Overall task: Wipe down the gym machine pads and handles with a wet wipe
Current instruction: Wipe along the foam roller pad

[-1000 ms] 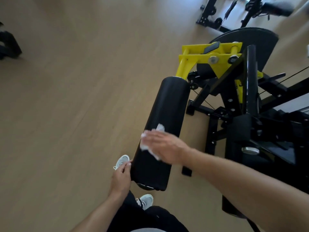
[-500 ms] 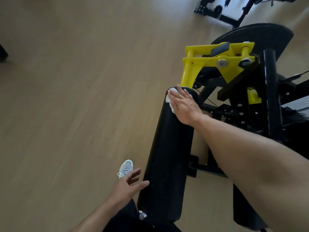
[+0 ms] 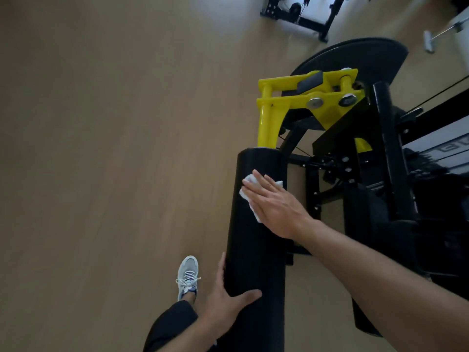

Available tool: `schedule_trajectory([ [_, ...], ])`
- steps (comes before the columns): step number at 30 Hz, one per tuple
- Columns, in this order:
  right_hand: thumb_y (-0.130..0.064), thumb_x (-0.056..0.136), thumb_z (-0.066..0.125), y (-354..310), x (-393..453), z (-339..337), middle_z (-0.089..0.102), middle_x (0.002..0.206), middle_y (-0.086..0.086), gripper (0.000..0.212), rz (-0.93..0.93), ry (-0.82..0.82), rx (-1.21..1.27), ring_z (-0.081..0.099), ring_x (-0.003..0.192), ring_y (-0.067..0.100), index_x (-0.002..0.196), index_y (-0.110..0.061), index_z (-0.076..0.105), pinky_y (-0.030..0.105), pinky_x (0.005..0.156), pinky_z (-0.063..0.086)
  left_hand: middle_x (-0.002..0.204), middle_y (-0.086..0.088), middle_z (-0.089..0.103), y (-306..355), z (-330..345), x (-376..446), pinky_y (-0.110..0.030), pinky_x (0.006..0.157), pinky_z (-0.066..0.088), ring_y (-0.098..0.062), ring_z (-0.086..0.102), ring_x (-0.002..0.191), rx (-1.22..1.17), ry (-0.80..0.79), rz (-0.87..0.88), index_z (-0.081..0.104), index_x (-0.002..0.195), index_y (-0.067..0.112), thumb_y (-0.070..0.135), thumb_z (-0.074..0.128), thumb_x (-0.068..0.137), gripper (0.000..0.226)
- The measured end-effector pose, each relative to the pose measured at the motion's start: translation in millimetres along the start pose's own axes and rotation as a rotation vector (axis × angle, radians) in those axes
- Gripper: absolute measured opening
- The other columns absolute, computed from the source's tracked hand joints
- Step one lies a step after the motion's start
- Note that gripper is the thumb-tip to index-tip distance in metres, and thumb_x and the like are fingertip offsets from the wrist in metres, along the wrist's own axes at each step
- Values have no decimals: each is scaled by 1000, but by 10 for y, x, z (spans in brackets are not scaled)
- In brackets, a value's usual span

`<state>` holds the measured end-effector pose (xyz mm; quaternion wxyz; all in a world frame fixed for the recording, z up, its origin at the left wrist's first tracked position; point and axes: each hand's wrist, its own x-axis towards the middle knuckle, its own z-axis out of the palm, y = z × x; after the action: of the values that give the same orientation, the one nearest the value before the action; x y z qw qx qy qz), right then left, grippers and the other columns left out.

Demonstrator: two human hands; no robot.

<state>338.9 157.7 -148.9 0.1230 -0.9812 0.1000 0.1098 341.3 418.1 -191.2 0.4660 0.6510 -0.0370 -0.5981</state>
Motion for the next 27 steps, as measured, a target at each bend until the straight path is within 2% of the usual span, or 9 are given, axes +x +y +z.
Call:
schedule_trajectory([
  [2,-28,113,28,-154,-277,97,19,169,-2,47,-34,-7,18,-11,157,11,159,-18,29,39,129,0,155,14,34,46,138,-67,4,78,38,0,40,131,64,109,39,12,159,38,35,94,67,123],
  [4,-26,111,32,-373,-558,236,19,169,0,48,-120,-11,-5,-7,158,16,158,-17,31,42,130,4,158,17,25,88,244,-128,4,86,28,3,28,134,121,165,69,8,161,34,37,92,69,125],
  [6,-27,109,37,-554,-793,389,22,168,3,49,-204,-7,-74,-1,159,20,157,-15,36,43,129,8,161,17,19,73,285,-166,-6,102,18,1,23,143,175,192,105,6,161,34,37,92,67,127],
  [9,-24,106,41,-603,-814,436,28,166,7,50,-197,26,-77,8,159,23,154,-11,42,42,129,12,160,18,23,3,279,-198,-25,117,28,-5,26,148,178,223,128,8,157,44,41,95,59,131],
  [11,-23,107,35,-507,-594,380,28,166,8,50,-118,53,-49,8,158,21,154,-9,40,40,129,11,158,16,23,25,314,-257,-26,115,31,-6,29,145,209,260,126,8,159,40,41,94,62,130],
  [15,-22,112,28,-4,134,87,16,170,3,50,227,174,62,-5,158,17,161,-13,25,28,126,-10,160,14,8,106,412,-358,-28,117,27,-9,24,148,389,274,134,-10,158,41,50,86,71,130],
  [19,-20,112,26,119,467,132,6,172,5,50,366,230,114,-14,156,19,161,-10,21,19,116,-26,141,23,31,3,178,-244,-30,112,40,-4,39,134,316,226,200,13,149,58,56,83,71,105],
  [23,-15,109,33,-348,-28,385,3,171,7,55,334,312,143,-15,157,22,162,-10,19,37,128,-10,137,23,44,18,-156,-42,-34,112,45,-1,45,134,157,90,162,33,150,53,65,82,64,99],
  [27,-17,110,34,-784,-836,573,7,172,5,54,132,210,177,-3,159,19,162,-13,21,39,129,4,151,20,42,67,-217,65,-9,100,43,1,39,141,110,1,146,31,152,47,35,79,86,82],
])
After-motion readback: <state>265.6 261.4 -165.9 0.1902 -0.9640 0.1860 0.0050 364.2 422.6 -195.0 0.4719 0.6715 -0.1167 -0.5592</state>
